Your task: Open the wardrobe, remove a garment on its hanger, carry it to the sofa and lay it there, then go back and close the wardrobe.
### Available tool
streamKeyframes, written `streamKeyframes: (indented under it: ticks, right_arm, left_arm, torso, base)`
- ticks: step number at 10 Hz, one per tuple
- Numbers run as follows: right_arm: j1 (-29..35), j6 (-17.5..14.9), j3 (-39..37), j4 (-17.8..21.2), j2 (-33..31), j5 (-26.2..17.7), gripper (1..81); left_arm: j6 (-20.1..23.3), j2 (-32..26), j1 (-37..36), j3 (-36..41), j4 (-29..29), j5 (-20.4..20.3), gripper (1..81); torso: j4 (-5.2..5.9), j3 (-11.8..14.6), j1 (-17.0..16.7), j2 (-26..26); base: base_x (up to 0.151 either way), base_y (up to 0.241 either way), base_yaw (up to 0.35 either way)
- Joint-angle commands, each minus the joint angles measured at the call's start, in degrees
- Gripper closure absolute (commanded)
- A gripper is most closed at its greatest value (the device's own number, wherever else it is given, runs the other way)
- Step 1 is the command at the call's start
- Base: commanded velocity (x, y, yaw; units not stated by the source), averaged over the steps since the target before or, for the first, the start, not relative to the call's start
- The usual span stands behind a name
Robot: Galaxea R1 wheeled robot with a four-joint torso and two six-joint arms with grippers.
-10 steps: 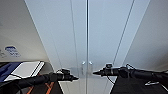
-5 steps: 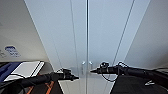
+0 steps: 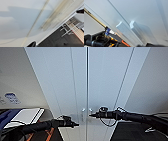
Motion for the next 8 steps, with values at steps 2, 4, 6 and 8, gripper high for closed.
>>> streamKeyframes:
  ticks: [2, 4, 6, 8]
  right_arm:
    - [10.3, 1.6, 0.3, -1.0, 1.8, 0.1, 1.0]
    - [10.3, 3.1, -3.3, -1.1, 4.1, 0.1, 1.0]
    - [10.5, 4.3, -6.8, -1.1, 5.5, 0.0, 1.0]
    - [10.8, 4.4, -8.7, -1.2, 7.6, -0.3, 1.0]
  left_arm:
    - [0.2, 0.4, -8.7, -0.5, -0.2, 1.0, 1.0]
    - [0.3, 0.5, -8.7, -0.5, -0.1, 1.0, 1.0]
    - [0.3, 0.5, -8.8, -0.9, -0.1, 1.0, 1.0]
    - [0.2, 2.5, -9.7, -4.6, -0.3, 0.6, 1.0]
  torso:
    - [0.00, 0.0, 0.0, 0.0]
    - [0.00, 0.0, 0.0, 0.0]
    - [0.00, 0.0, 0.0, 0.0]
    - [0.00, 0.0, 0.0, 0.0]
  base:
    - [0.000, 0.000, 0.000]
    - [0.000, 0.000, 0.000]
    - [0.000, 0.000, 0.000]
    - [0.000, 0.000, 0.000]
